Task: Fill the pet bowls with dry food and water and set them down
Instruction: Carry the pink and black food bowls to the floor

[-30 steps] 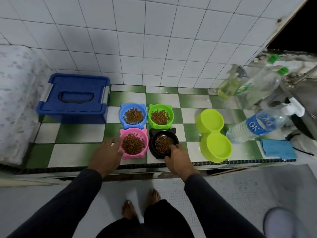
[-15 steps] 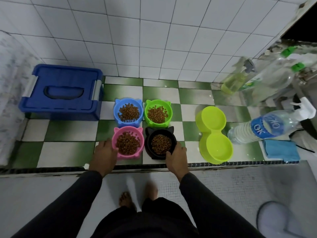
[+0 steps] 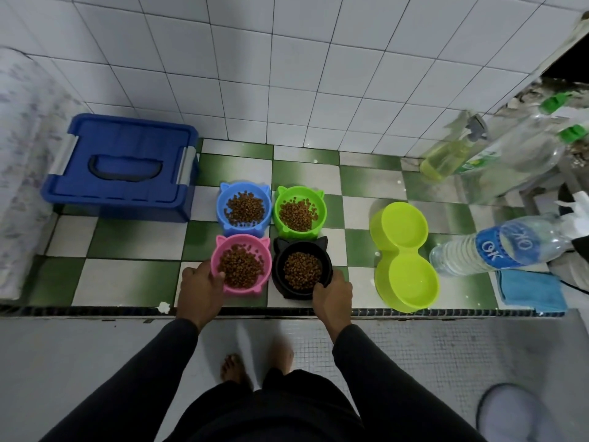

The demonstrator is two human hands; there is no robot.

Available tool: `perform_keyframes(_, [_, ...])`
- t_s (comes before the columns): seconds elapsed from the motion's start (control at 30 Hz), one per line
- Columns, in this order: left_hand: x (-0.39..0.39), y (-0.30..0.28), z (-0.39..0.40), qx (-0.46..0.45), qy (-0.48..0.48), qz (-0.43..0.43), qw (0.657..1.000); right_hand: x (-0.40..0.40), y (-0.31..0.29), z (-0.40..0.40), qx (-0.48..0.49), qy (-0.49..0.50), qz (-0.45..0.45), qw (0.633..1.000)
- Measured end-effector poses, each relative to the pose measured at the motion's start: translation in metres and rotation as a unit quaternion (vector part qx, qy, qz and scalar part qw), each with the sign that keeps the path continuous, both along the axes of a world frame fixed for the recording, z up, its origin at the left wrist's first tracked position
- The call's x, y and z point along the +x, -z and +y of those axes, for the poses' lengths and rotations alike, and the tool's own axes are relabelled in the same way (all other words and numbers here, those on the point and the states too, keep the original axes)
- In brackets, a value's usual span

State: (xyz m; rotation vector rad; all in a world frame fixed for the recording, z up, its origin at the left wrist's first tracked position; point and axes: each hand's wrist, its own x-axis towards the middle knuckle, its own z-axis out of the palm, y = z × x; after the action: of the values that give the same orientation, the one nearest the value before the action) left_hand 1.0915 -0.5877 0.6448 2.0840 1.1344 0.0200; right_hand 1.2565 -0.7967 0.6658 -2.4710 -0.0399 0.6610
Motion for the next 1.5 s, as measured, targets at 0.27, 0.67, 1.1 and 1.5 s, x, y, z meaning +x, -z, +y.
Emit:
perform_keyframes(0.27, [0.004,-0.018,-0.018,-0.148,-0.142,-0.1,0.974,-0.008,-0.013,0.004,0.14,0.128,0.032,0.981])
perform_keyframes(0.67, [-0.001,-0.04,-0.02,-0.341,-0.277,-0.221,0.871,-0.008,-0.033,-0.001,0.321,0.268,0.152,0.895])
perform_keyframes(1.1, [0.012,-0.116,-0.001,-0.325,-0.351,-0.372,0.796,0.016,-0.122,0.033,0.434,0.22,0.175,0.856])
perform_keyframes(1.5, [-0.009,-0.198,0.026,-0.285,-0.389,-0.466,0.742,0.022,-0.197,0.087,0.503,0.12,0.209,0.83])
